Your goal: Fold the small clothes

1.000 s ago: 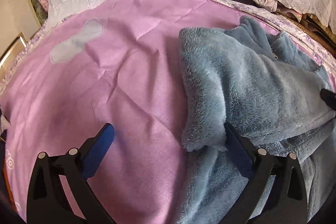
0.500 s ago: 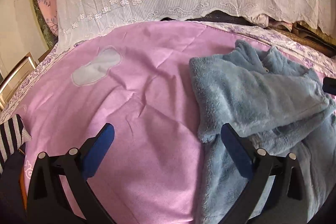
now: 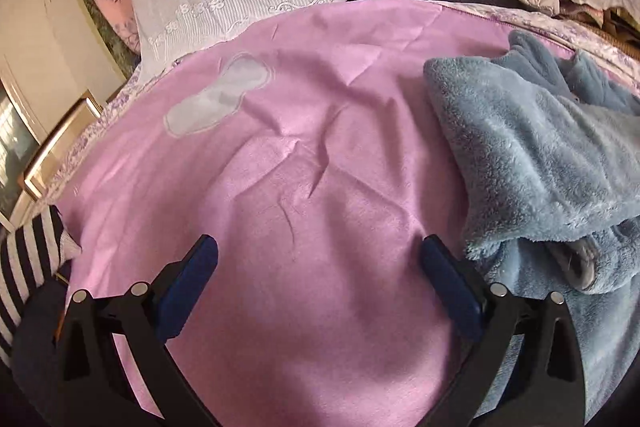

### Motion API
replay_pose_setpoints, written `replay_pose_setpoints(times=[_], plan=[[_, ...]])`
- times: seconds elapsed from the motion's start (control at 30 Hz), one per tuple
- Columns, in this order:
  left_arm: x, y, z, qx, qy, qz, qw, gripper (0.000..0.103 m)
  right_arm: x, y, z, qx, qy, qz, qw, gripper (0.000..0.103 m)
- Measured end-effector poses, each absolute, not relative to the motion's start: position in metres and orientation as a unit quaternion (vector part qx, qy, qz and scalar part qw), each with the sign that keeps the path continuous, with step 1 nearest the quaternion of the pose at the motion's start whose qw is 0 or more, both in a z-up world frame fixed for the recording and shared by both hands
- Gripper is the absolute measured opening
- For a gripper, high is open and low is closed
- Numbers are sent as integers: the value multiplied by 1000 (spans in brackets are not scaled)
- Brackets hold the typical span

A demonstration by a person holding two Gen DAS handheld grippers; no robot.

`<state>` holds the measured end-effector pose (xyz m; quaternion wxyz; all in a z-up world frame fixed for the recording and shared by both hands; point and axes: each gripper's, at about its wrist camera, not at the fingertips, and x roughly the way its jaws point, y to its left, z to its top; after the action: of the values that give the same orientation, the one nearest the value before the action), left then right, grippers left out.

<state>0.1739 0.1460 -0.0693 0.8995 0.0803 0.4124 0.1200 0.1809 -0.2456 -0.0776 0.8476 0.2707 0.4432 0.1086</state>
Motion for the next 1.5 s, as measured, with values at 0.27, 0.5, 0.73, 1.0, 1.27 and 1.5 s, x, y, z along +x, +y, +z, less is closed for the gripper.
replay_pose_setpoints(times=[0.27, 0.5, 0.73, 1.0, 1.27, 1.5], plan=[[138, 142, -38, 30, 348, 61, 935, 99, 145, -241, -46, 237, 408, 116, 874, 29], [178, 116, -72, 60, 422, 68, 902, 99, 152, -247, -63, 248, 424, 102, 865, 26], [167, 137, -77, 3, 443, 39, 895, 99, 147, -260, -62, 277, 415, 103, 861, 27], [119, 141, -60, -35, 433, -26, 900, 99, 106, -268, -41, 251, 396, 99, 877, 33], [58, 121, -68, -30, 439, -95, 893, 99, 66, -253, -50, 226, 414, 113, 874, 33], [17, 107, -81, -4, 449, -119, 886, 99, 8, -234, -77, 164, 443, 130, 872, 38]])
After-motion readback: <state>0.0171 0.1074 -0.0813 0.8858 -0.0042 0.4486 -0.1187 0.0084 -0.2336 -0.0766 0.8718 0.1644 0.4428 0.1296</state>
